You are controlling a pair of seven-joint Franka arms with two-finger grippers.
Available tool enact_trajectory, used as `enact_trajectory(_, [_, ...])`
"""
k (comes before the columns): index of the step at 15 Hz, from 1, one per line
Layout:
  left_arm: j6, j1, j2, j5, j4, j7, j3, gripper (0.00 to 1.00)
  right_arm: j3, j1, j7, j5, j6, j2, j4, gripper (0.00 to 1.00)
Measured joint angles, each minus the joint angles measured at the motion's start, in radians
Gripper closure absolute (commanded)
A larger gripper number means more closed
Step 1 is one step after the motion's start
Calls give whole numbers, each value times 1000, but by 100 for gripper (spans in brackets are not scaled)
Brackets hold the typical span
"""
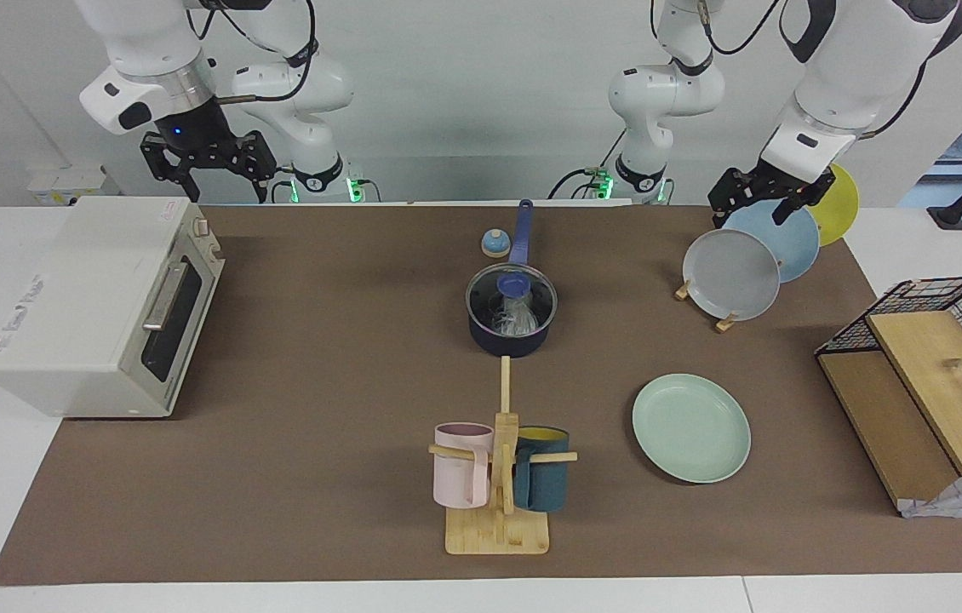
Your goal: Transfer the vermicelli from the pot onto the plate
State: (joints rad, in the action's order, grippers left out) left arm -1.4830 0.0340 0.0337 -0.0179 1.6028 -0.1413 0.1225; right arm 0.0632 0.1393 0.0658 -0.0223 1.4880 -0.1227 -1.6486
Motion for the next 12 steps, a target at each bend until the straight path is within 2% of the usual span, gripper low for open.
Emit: enact_trajectory(12, [0, 0, 0, 0, 0, 0, 0, 0, 8, -1, -23, 3, -3, -3, 0, 0])
